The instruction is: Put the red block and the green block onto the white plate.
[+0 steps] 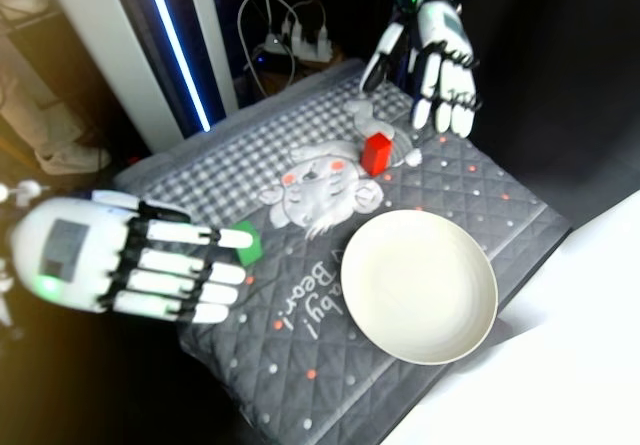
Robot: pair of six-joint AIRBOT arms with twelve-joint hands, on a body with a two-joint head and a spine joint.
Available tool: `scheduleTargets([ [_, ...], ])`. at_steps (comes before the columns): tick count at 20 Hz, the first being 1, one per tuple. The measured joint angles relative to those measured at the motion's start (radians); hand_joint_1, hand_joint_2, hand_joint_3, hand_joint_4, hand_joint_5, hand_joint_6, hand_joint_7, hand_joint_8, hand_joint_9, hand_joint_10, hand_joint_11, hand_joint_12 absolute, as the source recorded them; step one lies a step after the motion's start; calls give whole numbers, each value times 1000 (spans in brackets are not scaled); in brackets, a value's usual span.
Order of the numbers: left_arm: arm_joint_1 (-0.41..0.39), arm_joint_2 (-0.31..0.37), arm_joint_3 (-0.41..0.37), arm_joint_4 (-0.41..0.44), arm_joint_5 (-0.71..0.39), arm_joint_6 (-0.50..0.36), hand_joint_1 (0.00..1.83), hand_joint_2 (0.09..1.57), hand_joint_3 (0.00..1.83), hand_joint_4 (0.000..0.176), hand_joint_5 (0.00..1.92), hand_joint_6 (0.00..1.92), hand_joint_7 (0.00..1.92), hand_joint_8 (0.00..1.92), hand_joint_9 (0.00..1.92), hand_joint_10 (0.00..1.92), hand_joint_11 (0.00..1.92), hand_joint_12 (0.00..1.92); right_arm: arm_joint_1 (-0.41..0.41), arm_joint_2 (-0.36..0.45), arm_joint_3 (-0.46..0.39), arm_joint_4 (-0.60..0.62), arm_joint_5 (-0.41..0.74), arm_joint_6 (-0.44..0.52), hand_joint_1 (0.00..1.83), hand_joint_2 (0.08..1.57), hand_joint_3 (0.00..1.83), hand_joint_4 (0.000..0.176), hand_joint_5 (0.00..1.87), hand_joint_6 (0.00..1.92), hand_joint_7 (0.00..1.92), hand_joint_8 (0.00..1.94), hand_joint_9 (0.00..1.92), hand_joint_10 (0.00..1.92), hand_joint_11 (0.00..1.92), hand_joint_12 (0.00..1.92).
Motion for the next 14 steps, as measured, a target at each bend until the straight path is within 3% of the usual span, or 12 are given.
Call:
scheduleTargets([
  [1, -9, -5, 3, 13, 17, 0, 921, 885, 0, 68, 283, 0, 162, 1, 145, 8, 0, 568, 0, -4, 4, -6, 0, 0, 898, 961, 0, 112, 241, 1, 206, 0, 163, 0, 10, 546],
  [2, -23, -18, 12, 22, 35, 0, 913, 881, 0, 55, 290, 3, 154, 0, 137, 3, 0, 573, 0, -11, 13, -2, 0, 0, 899, 955, 0, 117, 241, 0, 217, 0, 173, 2, 1, 627],
  [3, -34, -28, 14, 24, 47, 0, 921, 869, 0, 55, 299, 6, 146, 0, 129, 0, 0, 579, 1, -18, 21, 5, 1, 5, 893, 948, 0, 118, 253, 2, 225, 1, 179, 2, 0, 595],
  [5, -43, -47, 27, 40, 57, -1, 945, 848, 0, 27, 310, 4, 134, 0, 104, 0, 0, 560, 0, -35, 36, 8, 0, 17, 837, 933, 0, 157, 273, 7, 250, 9, 206, 12, 5, 593],
  [6, -47, -59, 31, 43, 63, -6, 956, 843, 0, 26, 313, 4, 136, 1, 102, 0, 0, 559, 0, -43, 41, 2, -1, 23, 834, 940, 0, 148, 275, 1, 259, 1, 227, 4, 0, 628],
  [7, -47, -67, 37, 48, 68, -8, 975, 843, 0, 13, 310, 3, 137, 1, 102, 0, 0, 554, 0, -45, 41, -4, -4, 24, 831, 946, 1, 124, 278, 1, 263, 1, 236, 4, 7, 641],
  [8, -47, -71, 37, 49, 72, -11, 958, 840, 0, 1, 316, 4, 143, 3, 113, 5, 0, 555, 0, -45, 42, -8, -5, 24, 874, 965, 5, 112, 278, 0, 245, 1, 202, 2, 1, 560],
  [9, -49, -78, 42, 51, 77, -11, 939, 837, 0, 15, 318, 2, 150, 3, 126, 6, 0, 610, 0, -45, 44, -10, -5, 24, 854, 969, 5, 114, 275, 0, 252, 5, 216, 10, 15, 549],
  [10, -49, -82, 48, 51, 80, -12, 920, 838, 0, 45, 303, 0, 150, 2, 122, 2, 0, 621, 1, -45, 46, -6, -6, 24, 860, 962, 1, 125, 288, 5, 275, 13, 252, 22, 66, 570],
  [13, -56, -95, 62, 40, 86, -16, 906, 833, 0, 65, 273, 0, 154, 1, 152, 8, 0, 694, 1, -46, 54, -3, -7, 26, 826, 948, 0, 151, 283, 1, 323, 0, 296, 1, 39, 743],
  [14, -57, -97, 62, 42, 87, -16, 911, 843, 1, 81, 258, 0, 142, 0, 143, 2, 0, 677, 1, -46, 54, -3, -6, 30, 884, 952, 0, 150, 280, 0, 246, 0, 219, 0, 7, 744],
])
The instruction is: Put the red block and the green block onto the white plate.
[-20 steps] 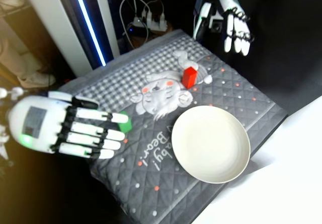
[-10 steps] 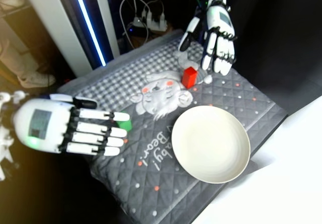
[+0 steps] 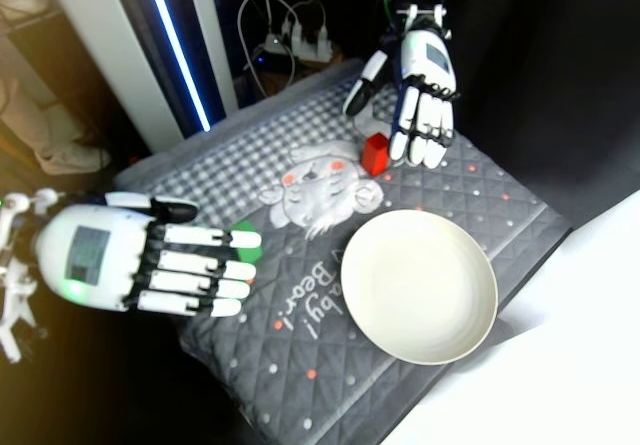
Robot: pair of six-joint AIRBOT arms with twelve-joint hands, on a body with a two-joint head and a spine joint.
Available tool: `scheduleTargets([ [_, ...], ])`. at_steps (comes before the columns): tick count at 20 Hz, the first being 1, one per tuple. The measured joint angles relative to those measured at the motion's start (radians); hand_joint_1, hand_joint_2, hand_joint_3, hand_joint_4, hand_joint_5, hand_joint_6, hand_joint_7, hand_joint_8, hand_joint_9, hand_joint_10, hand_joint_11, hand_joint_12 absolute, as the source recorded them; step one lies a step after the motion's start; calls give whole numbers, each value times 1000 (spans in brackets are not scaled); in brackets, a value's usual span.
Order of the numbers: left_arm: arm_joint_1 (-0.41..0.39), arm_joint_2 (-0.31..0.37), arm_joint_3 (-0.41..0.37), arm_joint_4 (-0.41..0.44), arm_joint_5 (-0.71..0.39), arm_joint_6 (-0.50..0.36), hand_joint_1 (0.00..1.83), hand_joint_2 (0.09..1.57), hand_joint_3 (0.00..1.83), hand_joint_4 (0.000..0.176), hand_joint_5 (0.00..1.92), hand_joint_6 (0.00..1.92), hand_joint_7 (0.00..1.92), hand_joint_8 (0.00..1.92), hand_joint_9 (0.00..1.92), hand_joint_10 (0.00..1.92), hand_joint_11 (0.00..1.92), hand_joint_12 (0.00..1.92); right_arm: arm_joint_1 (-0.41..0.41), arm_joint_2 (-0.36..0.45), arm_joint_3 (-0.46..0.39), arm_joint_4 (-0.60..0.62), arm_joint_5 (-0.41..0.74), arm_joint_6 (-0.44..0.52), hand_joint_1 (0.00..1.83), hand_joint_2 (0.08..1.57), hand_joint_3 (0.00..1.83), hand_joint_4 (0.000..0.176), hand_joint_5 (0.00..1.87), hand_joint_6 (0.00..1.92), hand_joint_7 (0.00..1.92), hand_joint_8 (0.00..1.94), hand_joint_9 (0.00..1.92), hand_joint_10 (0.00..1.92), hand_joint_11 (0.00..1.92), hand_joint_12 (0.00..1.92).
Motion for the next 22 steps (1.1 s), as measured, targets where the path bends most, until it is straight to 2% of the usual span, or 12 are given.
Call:
scheduleTargets([
  [3, 0, -3, 0, 8, 0, 0, 882, 882, 3, 97, 229, 0, 122, 1, 105, 3, 0, 604, 0, -1, 18, -4, 0, 27, 939, 941, 0, 173, 295, 1, 193, 0, 184, 0, 50, 734],
  [5, 0, -3, 3, 6, -1, 0, 899, 891, 2, 93, 236, 2, 125, 2, 122, 6, 0, 692, 27, 3, 25, -13, -12, 34, 868, 960, 0, 162, 265, 0, 207, 1, 215, 1, 12, 857],
  [6, 0, -2, 3, 3, -3, 0, 877, 891, 1, 96, 228, 1, 111, 2, 110, 2, 0, 635, 69, 7, 25, -42, -36, 35, 908, 968, 0, 136, 251, 1, 154, 0, 129, 0, 2, 765],
  [8, 1, 12, -8, -10, -16, -2, 847, 875, 0, 83, 248, 4, 144, 2, 108, 2, 0, 563, 205, 7, 32, -145, -89, 34, 1008, 953, 0, 137, 283, 4, 180, 4, 111, 2, 0, 688],
  [9, 1, 15, -11, -11, -34, -2, 840, 872, 0, 82, 257, 3, 159, 3, 131, 7, 0, 612, 219, 4, 32, -156, -73, 34, 1019, 941, 0, 139, 288, 3, 180, 2, 102, 1, 0, 674],
  [10, 1, 17, -11, -10, -41, -3, 842, 880, 1, 73, 263, 2, 148, 6, 120, 4, 0, 545, 216, 3, 32, -169, -77, 34, 989, 927, 0, 127, 270, 2, 170, 1, 76, 2, 0, 475],
  [11, 2, 18, -9, -14, -37, -3, 836, 879, 0, 81, 265, 2, 145, 5, 120, 4, 0, 532, 209, -1, 31, -181, -100, 34, 946, 935, 0, 119, 261, 0, 153, 0, 65, 0, 0, 401],
  [14, 8, 23, -10, -23, -35, -2, 806, 879, 0, 60, 267, 4, 161, 6, 137, 6, 0, 584, 209, -9, 27, -213, -149, 34, 858, 939, 0, 115, 278, 1, 167, 2, 114, 6, 0, 700],
  [17, 8, 23, -10, -15, -36, -3, 864, 868, 0, 45, 264, 1, 176, 5, 160, 8, 0, 621, 209, -8, 28, -192, -150, 34, 844, 917, 0, 137, 293, 2, 194, 3, 159, 8, 0, 816],
  [18, 8, 22, -9, -18, -36, -2, 863, 858, 1, 46, 261, 0, 203, 0, 199, 2, 0, 717, 209, -9, 29, -196, -151, 34, 804, 900, 0, 128, 307, 3, 216, 4, 170, 6, 0, 803],
  [21, 6, 14, -8, -17, -28, -2, 870, 860, 3, 53, 269, 6, 233, 8, 228, 8, 12, 757, 209, -21, 29, -209, -163, 34, 713, 882, 0, 138, 327, 1, 293, 12, 260, 20, 76, 868],
  [22, 1, 10, -3, -6, -21, -3, 898, 880, 2, 17, 314, 4, 284, 5, 275, 9, 45, 745, 209, -24, 29, -216, -169, 34, 704, 873, 0, 141, 345, 2, 330, 7, 286, 13, 76, 864],
])
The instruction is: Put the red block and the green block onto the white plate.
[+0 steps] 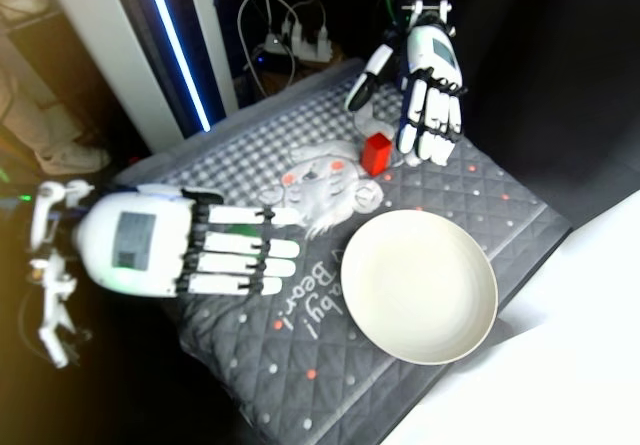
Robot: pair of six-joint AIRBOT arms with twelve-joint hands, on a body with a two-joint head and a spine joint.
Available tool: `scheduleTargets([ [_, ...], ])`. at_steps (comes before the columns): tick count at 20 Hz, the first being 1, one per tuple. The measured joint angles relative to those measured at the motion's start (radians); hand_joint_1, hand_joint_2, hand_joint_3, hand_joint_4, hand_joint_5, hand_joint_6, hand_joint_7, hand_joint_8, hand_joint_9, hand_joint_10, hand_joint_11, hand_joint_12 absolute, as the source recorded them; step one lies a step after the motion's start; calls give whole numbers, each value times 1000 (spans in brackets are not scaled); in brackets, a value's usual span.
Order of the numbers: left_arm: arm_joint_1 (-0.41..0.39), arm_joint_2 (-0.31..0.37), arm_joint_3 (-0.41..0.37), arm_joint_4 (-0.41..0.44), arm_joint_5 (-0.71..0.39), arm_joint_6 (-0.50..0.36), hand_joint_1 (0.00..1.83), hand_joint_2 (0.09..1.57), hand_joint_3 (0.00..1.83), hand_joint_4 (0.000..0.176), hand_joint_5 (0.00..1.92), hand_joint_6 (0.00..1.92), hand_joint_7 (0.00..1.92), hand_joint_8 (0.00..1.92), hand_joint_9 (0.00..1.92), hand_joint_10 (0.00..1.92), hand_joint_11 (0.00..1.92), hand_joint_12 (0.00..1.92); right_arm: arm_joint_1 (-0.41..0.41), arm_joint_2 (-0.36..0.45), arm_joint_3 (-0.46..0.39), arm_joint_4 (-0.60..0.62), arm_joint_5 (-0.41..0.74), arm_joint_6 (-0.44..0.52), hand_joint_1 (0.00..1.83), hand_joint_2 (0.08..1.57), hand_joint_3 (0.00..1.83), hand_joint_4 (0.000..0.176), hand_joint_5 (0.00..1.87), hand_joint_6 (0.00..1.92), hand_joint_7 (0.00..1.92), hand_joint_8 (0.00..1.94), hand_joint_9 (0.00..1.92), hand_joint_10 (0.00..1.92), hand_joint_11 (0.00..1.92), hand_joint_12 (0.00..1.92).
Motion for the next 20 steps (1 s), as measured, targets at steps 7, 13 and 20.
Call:
scheduleTargets([
  [7, -37, -44, 31, 35, 62, -1, 876, 911, 1, 0, 444, 8, 361, 8, 322, 11, 24, 703, 0, -21, 22, -7, -54, 0, 886, 915, 1, 63, 534, 0, 526, 1, 519, 13, 145, 1047],
  [13, -45, -72, 55, 32, 80, 2, 851, 1012, 0, 0, 657, 3, 602, 8, 544, 21, 74, 1006, 0, -24, 28, -8, -69, 0, 915, 954, 0, 80, 608, 3, 605, 5, 586, 10, 215, 1072],
  [20, -47, -83, 62, 31, 78, 2, 1233, 1072, 0, 18, 1039, 849, 1121, 803, 1172, 98, 505, 1313, 0, -37, 33, -8, -78, 0, 1203, 981, 1, 0, 888, 7, 882, 10, 978, 49, 629, 952],
])
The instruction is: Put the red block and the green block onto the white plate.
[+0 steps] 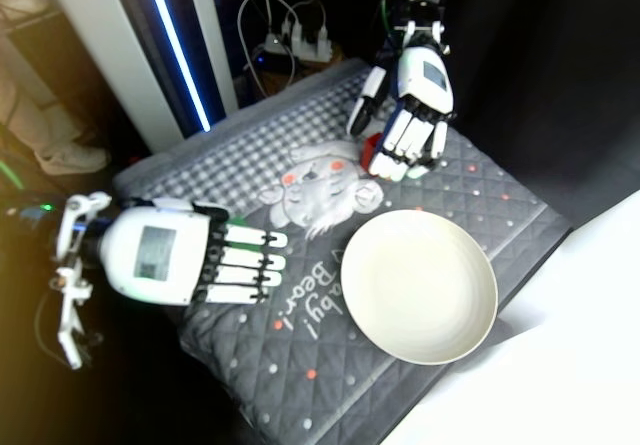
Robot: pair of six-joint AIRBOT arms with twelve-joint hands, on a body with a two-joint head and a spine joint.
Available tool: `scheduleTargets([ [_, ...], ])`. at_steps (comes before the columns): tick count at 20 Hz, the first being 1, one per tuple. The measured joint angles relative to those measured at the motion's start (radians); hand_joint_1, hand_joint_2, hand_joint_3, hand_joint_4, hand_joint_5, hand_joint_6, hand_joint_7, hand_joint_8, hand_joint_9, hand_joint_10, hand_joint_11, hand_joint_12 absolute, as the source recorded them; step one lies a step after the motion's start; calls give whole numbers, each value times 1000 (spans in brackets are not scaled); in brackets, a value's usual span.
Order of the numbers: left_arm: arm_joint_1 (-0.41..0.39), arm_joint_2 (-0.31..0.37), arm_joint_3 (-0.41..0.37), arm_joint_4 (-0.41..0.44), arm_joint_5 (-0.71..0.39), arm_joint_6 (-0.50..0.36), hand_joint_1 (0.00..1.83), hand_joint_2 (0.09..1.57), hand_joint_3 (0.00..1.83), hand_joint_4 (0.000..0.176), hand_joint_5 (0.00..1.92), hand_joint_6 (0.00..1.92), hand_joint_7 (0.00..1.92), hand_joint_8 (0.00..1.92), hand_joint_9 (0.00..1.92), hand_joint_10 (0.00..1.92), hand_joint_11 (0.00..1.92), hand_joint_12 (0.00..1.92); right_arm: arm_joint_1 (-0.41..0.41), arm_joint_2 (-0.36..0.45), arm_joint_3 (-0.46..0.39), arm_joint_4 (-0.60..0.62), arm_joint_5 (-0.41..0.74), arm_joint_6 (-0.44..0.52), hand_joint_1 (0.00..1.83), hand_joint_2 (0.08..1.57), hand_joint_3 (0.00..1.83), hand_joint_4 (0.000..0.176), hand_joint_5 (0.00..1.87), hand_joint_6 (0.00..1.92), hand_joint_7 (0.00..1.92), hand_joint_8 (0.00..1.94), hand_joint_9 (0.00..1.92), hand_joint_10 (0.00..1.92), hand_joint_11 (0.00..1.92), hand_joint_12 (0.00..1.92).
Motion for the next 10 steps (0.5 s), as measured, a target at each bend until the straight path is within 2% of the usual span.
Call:
scheduleTargets([
  [1, -1, -2, 3, -1, -1, 0, 1249, 1064, 0, 0, 1065, 747, 1138, 856, 1234, 145, 592, 1404, 0, -2, 1, 0, 0, 0, 1238, 1051, 3, 0, 1034, 584, 1058, 697, 1073, 39, 593, 956],
  [2, -2, -2, 3, -2, -1, -1, 1261, 1054, 0, 0, 1089, 680, 1169, 830, 1278, 188, 690, 1387, 0, -5, 5, 2, 2, 0, 1362, 1055, 5, 0, 1100, 511, 1123, 752, 1017, 937, 502, 1239],
  [3, -2, -2, 3, -3, -1, -1, 1270, 1045, 0, 0, 1125, 598, 1184, 825, 1253, 330, 745, 1418, 0, -7, 7, 5, 8, -1, 1285, 1059, 4, 0, 1106, 603, 1134, 850, 1080, 792, 746, 1255],
  [4, -2, -4, 4, -2, -3, -1, 1272, 1041, 0, 0, 1140, 563, 1190, 816, 1206, 457, 788, 1450, 1, -7, 9, 9, 14, -6, 1270, 1060, 0, 0, 1097, 650, 1147, 853, 1198, 727, 971, 1189],
  [5, -2, -4, 4, -3, -5, -1, 1277, 1037, 0, 0, 1151, 532, 1197, 815, 1161, 592, 801, 1479, 1, -7, 9, 9, 17, -12, 1262, 1067, 2, 0, 1067, 720, 1136, 867, 1231, 652, 1051, 1100],
  [6, -2, -4, 6, -4, -6, -3, 1288, 1032, 0, 0, 1199, 412, 1196, 848, 1155, 774, 871, 1512, 1, -7, 9, 7, 16, -14, 1263, 1064, 0, 0, 1051, 768, 1175, 777, 1271, 580, 1092, 1068],
  [7, -2, -4, 6, -8, -7, -3, 1212, 1028, 0, 0, 1206, 538, 1148, 1021, 1124, 1336, 1002, 1771, 1, -7, 9, 5, 18, -15, 1265, 1059, 2, 0, 1041, 789, 1203, 722, 1306, 510, 1066, 1063],
  [8, -2, -4, 8, -13, -6, -3, 1196, 1033, 0, 0, 1181, 615, 1076, 1244, 1086, 1616, 1054, 1891, 1, -7, 9, 8, 19, -15, 1263, 1062, 0, 0, 1031, 814, 1201, 715, 1313, 478, 1029, 1071],
  [9, -2, -4, 8, -13, -8, -3, 1193, 1041, 1, 0, 1157, 665, 1007, 1479, 1070, 1843, 1133, 1915, 1, -7, 10, 10, 26, -15, 1263, 1063, 0, 0, 1020, 830, 1205, 707, 1322, 440, 1056, 1020],
  [10, -2, -3, 8, -11, -12, -3, 1266, 1074, 0, 0, 1109, 573, 1053, 1177, 1038, 1277, 961, 1588, 1, -6, 11, 10, 29, -15, 1255, 1080, 3, 0, 988, 881, 1152, 802, 1289, 384, 1047, 949],
])
